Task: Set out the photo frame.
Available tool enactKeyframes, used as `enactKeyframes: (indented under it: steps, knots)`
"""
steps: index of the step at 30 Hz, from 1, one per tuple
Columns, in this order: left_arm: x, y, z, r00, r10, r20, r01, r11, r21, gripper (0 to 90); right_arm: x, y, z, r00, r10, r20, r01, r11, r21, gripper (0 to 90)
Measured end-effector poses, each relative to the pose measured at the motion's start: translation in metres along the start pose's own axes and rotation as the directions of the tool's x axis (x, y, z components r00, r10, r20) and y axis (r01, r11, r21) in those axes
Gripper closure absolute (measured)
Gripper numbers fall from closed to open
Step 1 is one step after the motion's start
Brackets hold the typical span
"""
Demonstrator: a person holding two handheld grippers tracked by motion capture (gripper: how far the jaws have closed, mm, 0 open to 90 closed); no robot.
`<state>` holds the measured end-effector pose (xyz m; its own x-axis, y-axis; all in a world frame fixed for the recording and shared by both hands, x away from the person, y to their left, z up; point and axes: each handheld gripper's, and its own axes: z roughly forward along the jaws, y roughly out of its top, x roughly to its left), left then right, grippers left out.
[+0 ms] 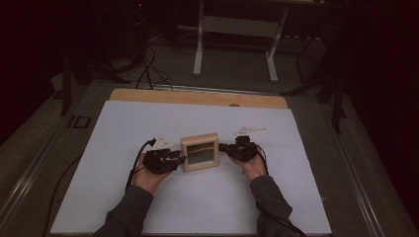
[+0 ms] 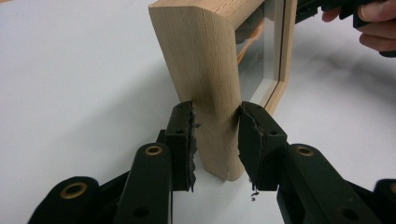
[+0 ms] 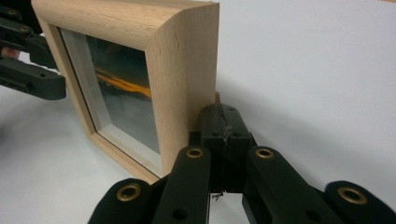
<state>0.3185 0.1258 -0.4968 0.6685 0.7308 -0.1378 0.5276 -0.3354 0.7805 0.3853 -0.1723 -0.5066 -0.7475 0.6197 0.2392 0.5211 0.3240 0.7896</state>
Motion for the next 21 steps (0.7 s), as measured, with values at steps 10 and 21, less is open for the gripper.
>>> enactKeyframes:
  steps: [10, 21]
  knots:
    - [0.0041, 0.0004, 0.0025, 0.9999, -0.010, 0.013, 0.010, 0.9999, -0.011, 66.8, 0.0023, -0.0042, -0.0034, 1.0000, -0.004, 0.007, 0.004, 1.000, -0.009, 89.9]
    - [0.0054, 0.0046, 0.0056, 1.0000, -0.005, 0.002, 0.005, 1.0000, -0.002, 66.2, 0.0064, -0.0082, -0.0076, 0.9998, -0.011, 0.017, 0.011, 1.000, -0.012, 89.9]
